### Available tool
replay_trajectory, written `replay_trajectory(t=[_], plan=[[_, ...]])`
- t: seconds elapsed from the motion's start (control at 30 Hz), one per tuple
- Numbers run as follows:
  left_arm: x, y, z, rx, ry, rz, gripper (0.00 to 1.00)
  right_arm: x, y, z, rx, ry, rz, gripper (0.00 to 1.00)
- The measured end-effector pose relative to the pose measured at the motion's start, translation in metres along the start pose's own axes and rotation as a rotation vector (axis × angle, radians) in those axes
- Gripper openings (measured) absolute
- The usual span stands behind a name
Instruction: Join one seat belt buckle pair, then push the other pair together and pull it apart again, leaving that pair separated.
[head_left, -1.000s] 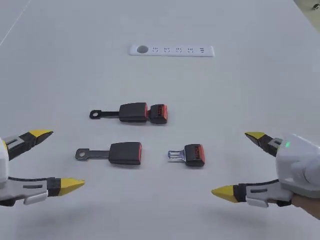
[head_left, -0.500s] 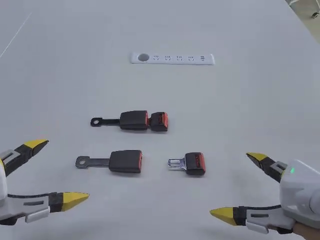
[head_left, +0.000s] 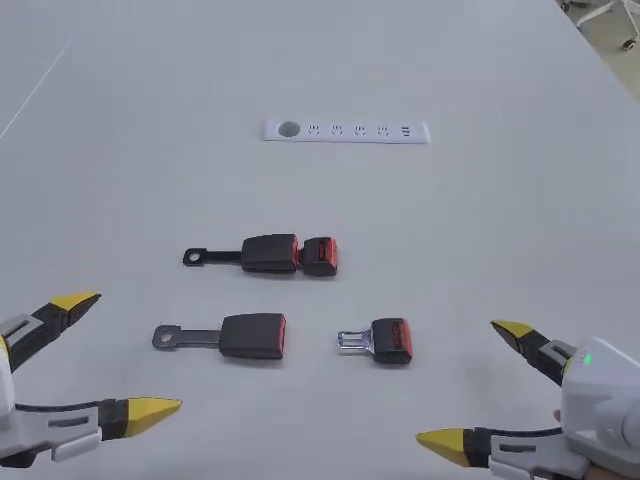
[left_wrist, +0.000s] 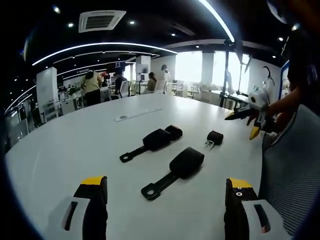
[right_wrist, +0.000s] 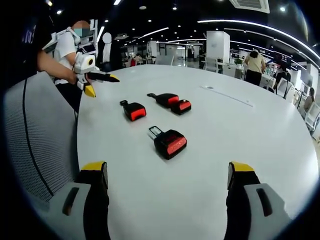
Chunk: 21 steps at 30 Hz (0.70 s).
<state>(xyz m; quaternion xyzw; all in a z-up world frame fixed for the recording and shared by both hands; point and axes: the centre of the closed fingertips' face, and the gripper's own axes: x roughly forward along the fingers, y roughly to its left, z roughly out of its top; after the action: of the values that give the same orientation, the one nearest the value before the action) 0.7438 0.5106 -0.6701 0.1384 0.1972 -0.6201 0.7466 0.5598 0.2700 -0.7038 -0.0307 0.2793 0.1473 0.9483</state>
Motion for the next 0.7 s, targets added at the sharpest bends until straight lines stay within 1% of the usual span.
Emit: replay_trajectory(t=[0.07, 0.13, 0.37, 0.7], plan=[[0.0002, -0.0002, -0.0009, 0.000, 0.003, -0.001, 1.00, 0.0002, 0.0001, 0.0009, 0.002, -0.001, -0.001, 1.00], [0.0006, -0.0002, 0.0000, -0.007, -0.002, -0.001, 1.00, 0.0001, 0.0000, 0.0017, 0.002, -0.005, -0.002, 1.00], [-0.0012, 0.0017, 0.0014, -0.005, -0.011, 0.009, 1.00, -0.0005, 0.0003, 0.0017, 0.008, -0.008, -0.005, 1.00], [-0.0027, -0.0014, -0.0018, 0.001, -0.003, 0.003, 1.00, -0.0015, -0.0003, 0.0018, 0.014, -0.014, -0.008, 1.00]])
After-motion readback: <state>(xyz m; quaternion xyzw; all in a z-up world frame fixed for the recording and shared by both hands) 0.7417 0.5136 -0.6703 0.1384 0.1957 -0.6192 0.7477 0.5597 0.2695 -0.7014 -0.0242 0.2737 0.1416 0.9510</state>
